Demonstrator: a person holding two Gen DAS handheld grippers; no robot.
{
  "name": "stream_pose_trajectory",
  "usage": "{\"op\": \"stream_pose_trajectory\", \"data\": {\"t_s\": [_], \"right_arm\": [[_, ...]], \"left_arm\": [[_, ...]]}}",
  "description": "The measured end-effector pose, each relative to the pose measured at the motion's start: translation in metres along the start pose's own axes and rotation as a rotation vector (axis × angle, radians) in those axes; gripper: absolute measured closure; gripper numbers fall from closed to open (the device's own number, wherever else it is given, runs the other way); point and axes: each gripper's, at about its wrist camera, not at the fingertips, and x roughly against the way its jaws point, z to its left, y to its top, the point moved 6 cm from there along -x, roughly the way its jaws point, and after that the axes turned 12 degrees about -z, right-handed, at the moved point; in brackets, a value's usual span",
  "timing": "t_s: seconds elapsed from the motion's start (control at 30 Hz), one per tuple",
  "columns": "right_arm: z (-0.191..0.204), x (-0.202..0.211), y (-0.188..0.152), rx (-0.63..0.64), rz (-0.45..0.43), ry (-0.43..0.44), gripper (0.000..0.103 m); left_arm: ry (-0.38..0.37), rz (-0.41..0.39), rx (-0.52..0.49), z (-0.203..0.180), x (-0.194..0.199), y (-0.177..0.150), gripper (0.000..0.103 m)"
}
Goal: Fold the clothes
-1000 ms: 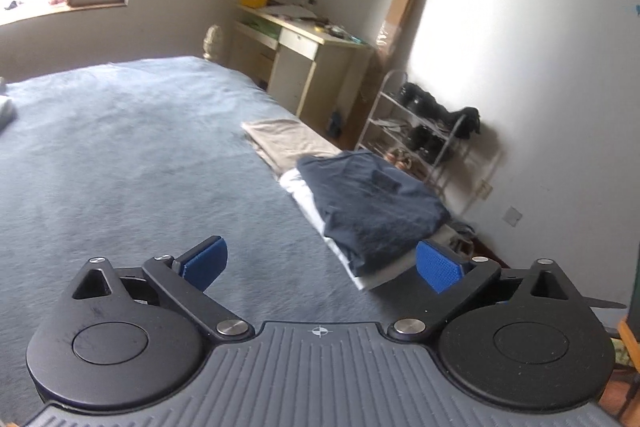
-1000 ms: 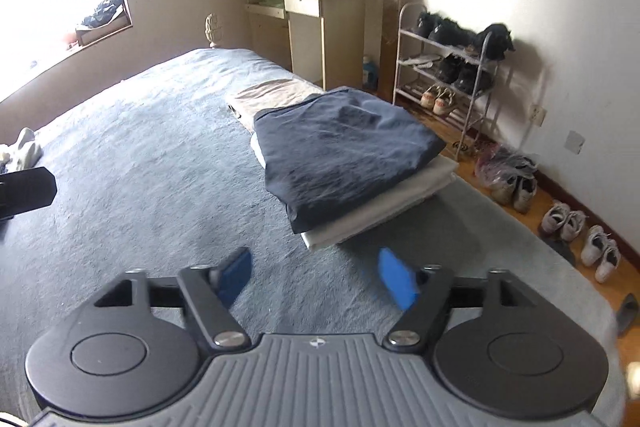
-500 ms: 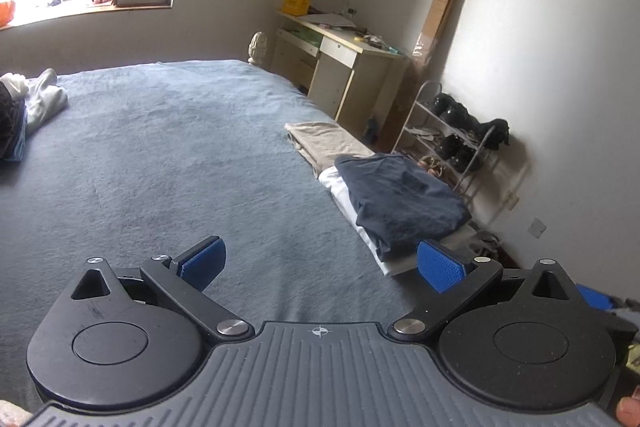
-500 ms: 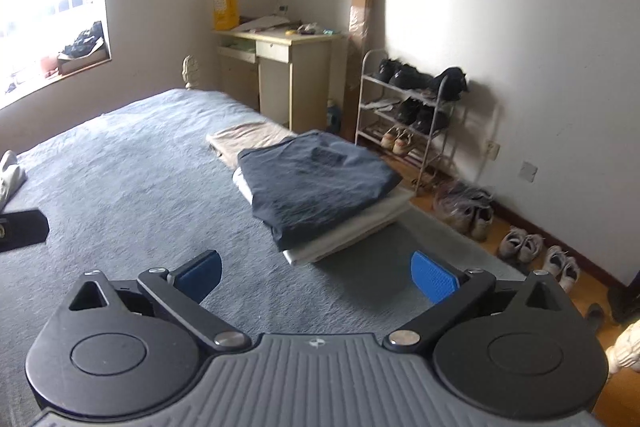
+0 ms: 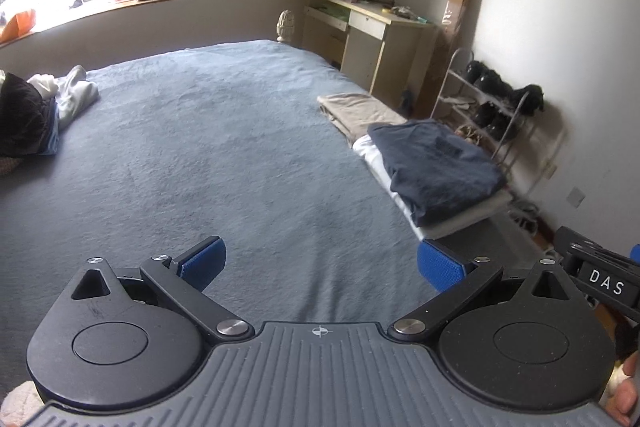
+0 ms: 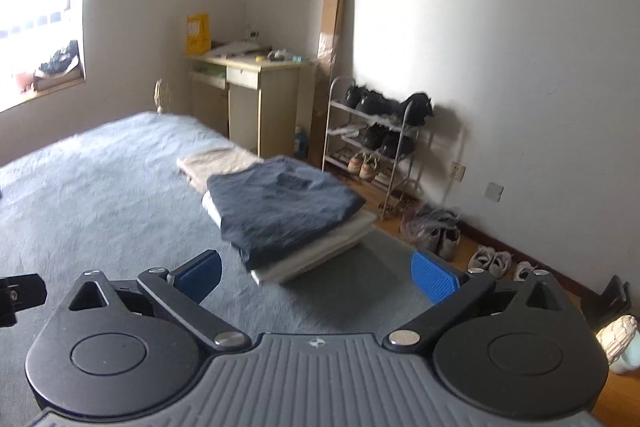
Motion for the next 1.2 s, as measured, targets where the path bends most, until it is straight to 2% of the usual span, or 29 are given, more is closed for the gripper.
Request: {"op": "stream_pose_trajectory", "data": {"t_s": [0.17, 0.33, 0.63, 1.2], "right_arm": [[0.007, 0.001, 0.002, 0.070, 0.004, 0.013, 0.000], [0.011, -0.001, 0.001, 0.082, 0.014, 0.032, 0.000], [0.010, -0.007, 0.002, 0.076, 0.038, 0.036, 0.000], [0.014, -0.011, -0.002, 0.079, 0.076, 0.028, 0.000]], "left_arm": [[0.001, -0.030, -0.050, -0.006, 0.004, 0.001, 0.000], [0.005, -0.049, -0.039, -0.008, 0.007, 0.003, 0.000], [-0.010, -0.010, 0.002, -0.008, 0.001, 0.000, 0.000], [-0.011, 0.007, -0.014, -0.008, 0.000, -0.004, 0.000]]}}
